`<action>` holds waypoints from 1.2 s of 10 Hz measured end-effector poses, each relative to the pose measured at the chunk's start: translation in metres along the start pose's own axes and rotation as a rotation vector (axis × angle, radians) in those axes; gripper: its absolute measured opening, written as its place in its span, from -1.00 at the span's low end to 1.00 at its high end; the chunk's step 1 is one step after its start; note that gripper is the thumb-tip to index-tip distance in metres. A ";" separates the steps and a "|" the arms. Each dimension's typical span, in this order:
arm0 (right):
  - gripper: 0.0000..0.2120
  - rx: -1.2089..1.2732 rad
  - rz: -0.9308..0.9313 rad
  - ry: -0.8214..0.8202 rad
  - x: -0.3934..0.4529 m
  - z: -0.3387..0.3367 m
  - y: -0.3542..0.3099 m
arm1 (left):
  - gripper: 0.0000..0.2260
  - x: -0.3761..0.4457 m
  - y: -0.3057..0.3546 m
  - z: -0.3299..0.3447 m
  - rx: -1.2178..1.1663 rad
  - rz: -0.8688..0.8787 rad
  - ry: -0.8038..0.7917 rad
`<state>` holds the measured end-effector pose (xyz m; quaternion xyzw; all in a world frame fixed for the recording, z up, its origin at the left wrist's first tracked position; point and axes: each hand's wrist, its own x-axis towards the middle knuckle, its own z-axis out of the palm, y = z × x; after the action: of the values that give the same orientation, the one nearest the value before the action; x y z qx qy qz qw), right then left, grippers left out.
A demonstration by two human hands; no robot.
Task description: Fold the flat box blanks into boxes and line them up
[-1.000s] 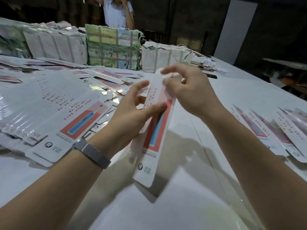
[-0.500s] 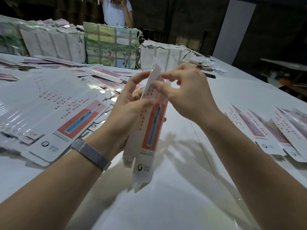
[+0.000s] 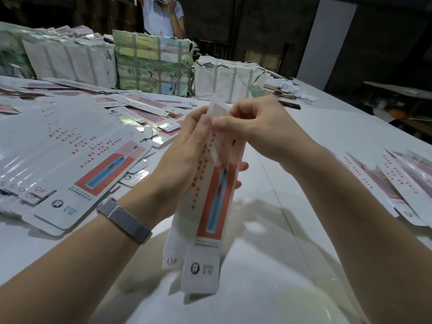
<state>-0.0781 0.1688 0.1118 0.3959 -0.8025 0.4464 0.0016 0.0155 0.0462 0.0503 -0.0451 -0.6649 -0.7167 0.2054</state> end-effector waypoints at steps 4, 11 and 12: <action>-0.63 -0.005 0.033 -0.168 -0.001 0.002 0.001 | 0.40 0.006 0.020 0.013 0.103 0.078 0.069; -0.78 -0.071 -0.172 0.514 -0.002 0.026 0.007 | -0.26 -0.001 -0.015 0.007 0.032 0.095 0.067; -0.71 0.105 -0.057 0.400 -0.005 0.033 0.013 | -0.33 -0.001 -0.013 0.007 -0.054 0.057 0.095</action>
<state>-0.0717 0.1519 0.0811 0.3217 -0.7503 0.5570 0.1529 0.0107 0.0534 0.0389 -0.0355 -0.6333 -0.7296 0.2556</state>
